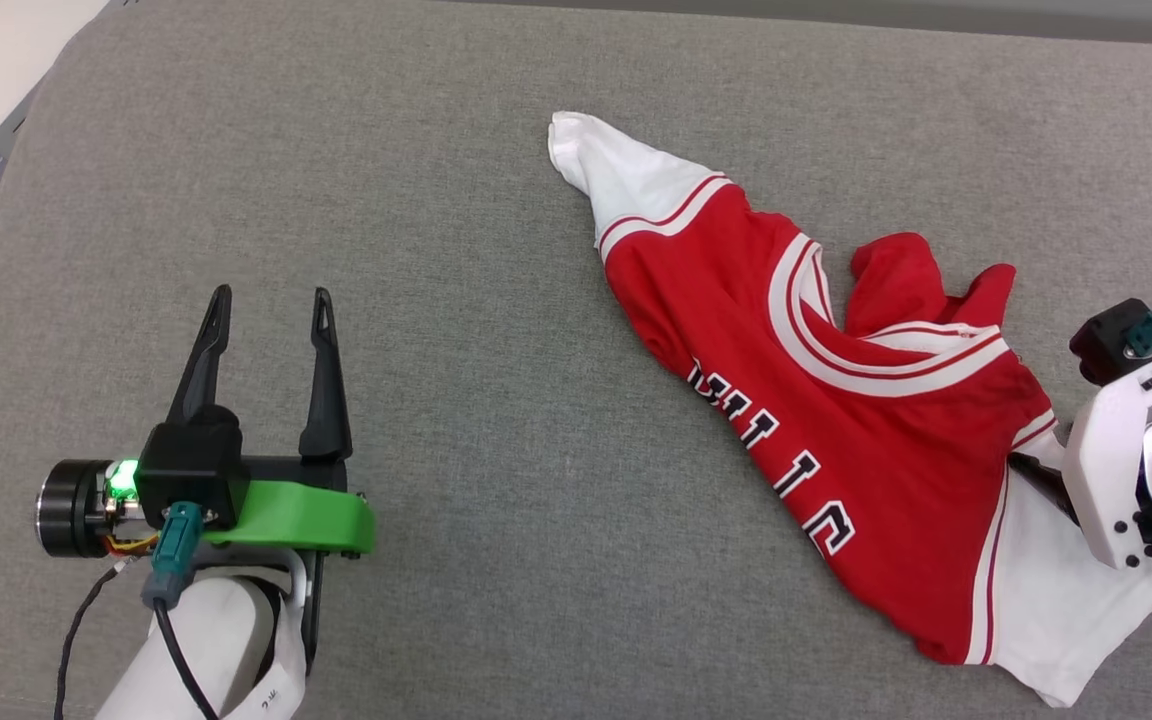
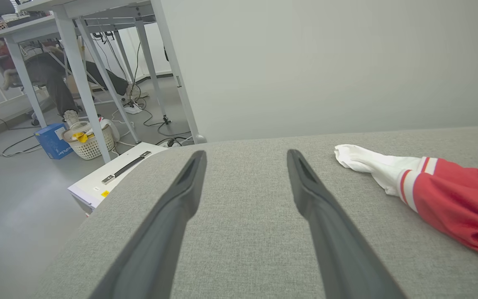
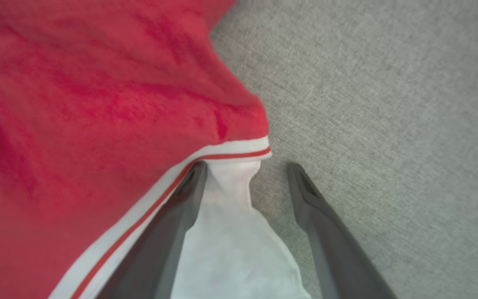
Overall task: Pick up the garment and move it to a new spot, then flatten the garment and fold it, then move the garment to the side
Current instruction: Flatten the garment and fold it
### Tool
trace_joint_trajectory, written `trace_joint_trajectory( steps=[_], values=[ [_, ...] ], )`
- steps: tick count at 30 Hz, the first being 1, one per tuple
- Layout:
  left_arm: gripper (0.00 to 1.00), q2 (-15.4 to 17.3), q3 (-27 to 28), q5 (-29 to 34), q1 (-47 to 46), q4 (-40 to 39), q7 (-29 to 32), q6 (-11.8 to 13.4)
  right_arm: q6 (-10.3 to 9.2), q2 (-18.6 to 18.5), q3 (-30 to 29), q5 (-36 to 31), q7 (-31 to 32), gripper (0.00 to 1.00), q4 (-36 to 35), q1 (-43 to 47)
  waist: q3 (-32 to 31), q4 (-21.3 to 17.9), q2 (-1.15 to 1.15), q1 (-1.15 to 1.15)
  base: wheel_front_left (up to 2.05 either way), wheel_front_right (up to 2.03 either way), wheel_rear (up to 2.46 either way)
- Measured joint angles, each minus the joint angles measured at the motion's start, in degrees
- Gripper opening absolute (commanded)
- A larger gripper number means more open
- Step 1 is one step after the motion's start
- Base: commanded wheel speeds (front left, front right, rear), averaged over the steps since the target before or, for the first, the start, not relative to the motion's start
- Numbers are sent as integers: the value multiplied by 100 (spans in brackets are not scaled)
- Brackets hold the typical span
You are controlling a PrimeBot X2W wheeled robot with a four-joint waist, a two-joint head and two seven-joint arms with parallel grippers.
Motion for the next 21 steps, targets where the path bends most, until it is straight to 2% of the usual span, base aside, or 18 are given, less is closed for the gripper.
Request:
trace_joint_trajectory(
  steps=[1,2,9,16,19,20,21],
  values=[
    [100,-35,34,31,12,10,0,-36,1,-12,27,-13,-154,44,12,-7,3,-7,0,0,0,0,0],
    [100,-76,71,85,20,26,0,-83,1,-16,46,-16,-370,0,35,-21,4,-23,0,0,0,0,0],
    [100,-275,285,331,33,163,0,-343,3,-122,-309,-123,-1343,0,-46,-566,-68,-128,0,0,0,0,0],
    [100,-546,403,534,32,252,0,-602,2,-421,-689,-91,-1321,0,-76,-955,-27,-65,0,0,0,0,0],
    [100,-661,479,594,33,311,0,-690,3,-353,-613,10,-1291,0,-112,-887,4,-37,0,0,0,0,0],
    [100,-721,593,648,40,348,0,-765,3,-214,-753,54,-1504,0,-63,-723,-11,-64,0,0,0,0,0],
    [100,-748,623,670,46,357,0,-784,3,-175,-833,54,-1594,34,-29,-672,-25,-74,0,0,0,0,0]
  ],
)
